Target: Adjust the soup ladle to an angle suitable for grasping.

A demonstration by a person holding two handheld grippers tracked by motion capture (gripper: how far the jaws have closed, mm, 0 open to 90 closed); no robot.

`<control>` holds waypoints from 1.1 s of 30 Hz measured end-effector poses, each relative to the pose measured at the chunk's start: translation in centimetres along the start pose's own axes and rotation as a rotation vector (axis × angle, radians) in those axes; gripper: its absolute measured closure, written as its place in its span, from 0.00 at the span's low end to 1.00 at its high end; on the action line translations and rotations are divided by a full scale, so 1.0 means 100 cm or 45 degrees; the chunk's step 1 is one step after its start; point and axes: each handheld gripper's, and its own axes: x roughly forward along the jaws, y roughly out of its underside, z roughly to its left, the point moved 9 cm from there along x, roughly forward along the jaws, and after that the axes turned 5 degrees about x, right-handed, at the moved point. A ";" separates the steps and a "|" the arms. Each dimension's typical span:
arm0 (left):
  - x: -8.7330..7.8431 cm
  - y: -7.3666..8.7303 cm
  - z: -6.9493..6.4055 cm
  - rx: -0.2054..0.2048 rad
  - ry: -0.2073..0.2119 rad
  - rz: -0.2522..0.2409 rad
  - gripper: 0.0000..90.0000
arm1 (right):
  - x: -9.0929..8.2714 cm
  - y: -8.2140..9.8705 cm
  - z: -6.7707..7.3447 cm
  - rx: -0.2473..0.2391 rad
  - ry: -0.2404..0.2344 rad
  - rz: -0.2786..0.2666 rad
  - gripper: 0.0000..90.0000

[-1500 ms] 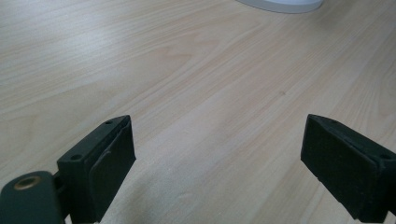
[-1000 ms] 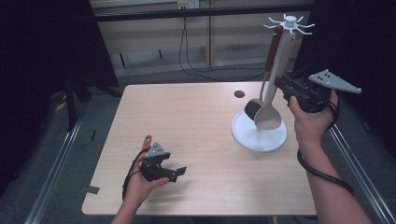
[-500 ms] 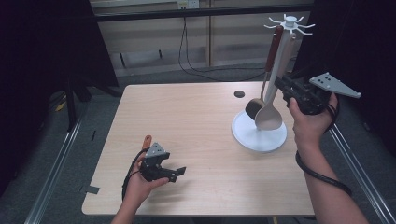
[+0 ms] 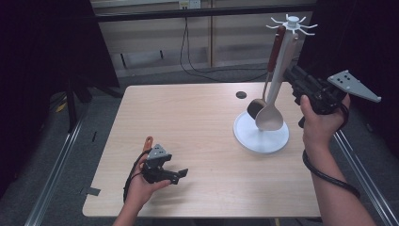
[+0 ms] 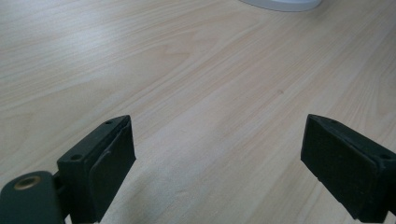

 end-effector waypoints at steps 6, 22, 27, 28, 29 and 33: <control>-0.001 0.000 0.001 0.001 -0.006 -0.002 0.11 | 0.002 -0.011 -0.004 0.020 0.024 -0.079 0.88; 0.000 -0.001 0.000 0.008 -0.002 -0.006 0.11 | 0.014 -0.045 -0.024 0.027 0.169 -0.213 1.00; 0.000 0.000 0.000 0.003 0.001 -0.003 0.11 | 0.018 -0.056 -0.029 0.040 0.192 -0.243 1.00; 0.000 0.000 0.000 0.005 -0.003 0.002 0.11 | 0.019 -0.059 -0.030 0.043 0.199 -0.253 1.00; 0.000 0.000 0.000 0.002 -0.002 0.001 0.11 | 0.020 -0.060 -0.031 0.037 0.196 -0.248 1.00; -0.001 -0.001 0.001 0.005 -0.005 -0.010 0.11 | 0.023 -0.066 -0.032 0.051 0.199 -0.264 1.00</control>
